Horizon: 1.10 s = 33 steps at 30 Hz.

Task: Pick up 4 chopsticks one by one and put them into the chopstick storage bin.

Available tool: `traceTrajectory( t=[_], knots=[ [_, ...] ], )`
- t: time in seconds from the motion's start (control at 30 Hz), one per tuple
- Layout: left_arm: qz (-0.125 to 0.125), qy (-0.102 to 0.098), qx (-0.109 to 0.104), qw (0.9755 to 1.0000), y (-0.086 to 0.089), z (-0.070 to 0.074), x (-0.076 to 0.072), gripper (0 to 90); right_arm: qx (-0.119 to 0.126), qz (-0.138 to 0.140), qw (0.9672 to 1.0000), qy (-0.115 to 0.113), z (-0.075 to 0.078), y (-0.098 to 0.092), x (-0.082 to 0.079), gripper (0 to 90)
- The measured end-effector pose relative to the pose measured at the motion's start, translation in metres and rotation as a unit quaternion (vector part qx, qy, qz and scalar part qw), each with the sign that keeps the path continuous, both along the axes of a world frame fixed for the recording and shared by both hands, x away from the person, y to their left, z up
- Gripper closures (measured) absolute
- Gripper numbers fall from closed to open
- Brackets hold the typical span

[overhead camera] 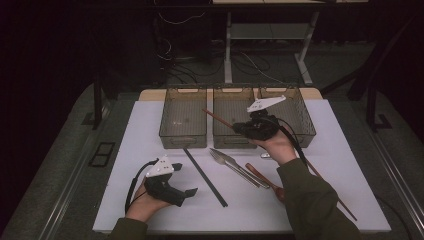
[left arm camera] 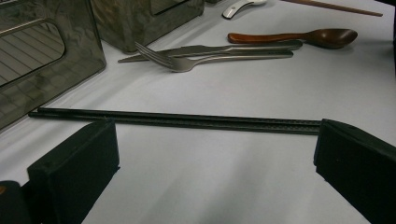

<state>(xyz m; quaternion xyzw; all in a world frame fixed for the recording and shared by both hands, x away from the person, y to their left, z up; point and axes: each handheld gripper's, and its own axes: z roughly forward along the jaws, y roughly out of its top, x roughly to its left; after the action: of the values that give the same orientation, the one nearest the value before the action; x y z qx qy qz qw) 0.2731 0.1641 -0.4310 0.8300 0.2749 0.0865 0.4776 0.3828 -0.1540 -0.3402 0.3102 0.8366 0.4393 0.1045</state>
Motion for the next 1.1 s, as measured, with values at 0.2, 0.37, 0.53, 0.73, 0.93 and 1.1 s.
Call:
traceTrajectory(
  t=[0.2, 0.37, 0.53, 0.73, 0.93, 1.1],
  knots=[
    [-0.001, 0.0, 0.0, 1.0, 0.0, 0.0, 0.0, 0.0, -0.003, -0.002, 1.0, -0.005, 0.004, 0.016, 0.01, 84.0],
    [-0.003, 0.0, 0.001, 1.0, 0.0, 0.0, 0.0, 0.0, -0.012, -0.007, 0.9999, -0.006, 0.007, 0.031, 0.019, 84.0],
    [-0.003, 0.0, -0.003, 1.0, 0.0, 0.0, 0.0, 0.0, -0.015, -0.014, 0.9998, -0.003, 0.009, 0.046, 0.03, 84.0],
    [-0.004, -0.002, -0.002, 1.0, 0.0, 0.0, 0.0, 0.0, -0.017, -0.017, 0.9997, 0.004, 0.01, 0.063, 0.042, 83.9],
    [-0.006, -0.001, -0.003, 1.0, 0.0, 0.0, 0.0, 0.0, -0.027, -0.021, 0.9993, 0.012, 0.009, 0.083, 0.054, 84.0],
    [-0.008, -0.002, -0.003, 1.0, 0.001, 0.001, 0.0, 0.0, -0.038, -0.028, 0.9986, 0.025, 0.001, 0.1, 0.064, 84.0]
  ],
)
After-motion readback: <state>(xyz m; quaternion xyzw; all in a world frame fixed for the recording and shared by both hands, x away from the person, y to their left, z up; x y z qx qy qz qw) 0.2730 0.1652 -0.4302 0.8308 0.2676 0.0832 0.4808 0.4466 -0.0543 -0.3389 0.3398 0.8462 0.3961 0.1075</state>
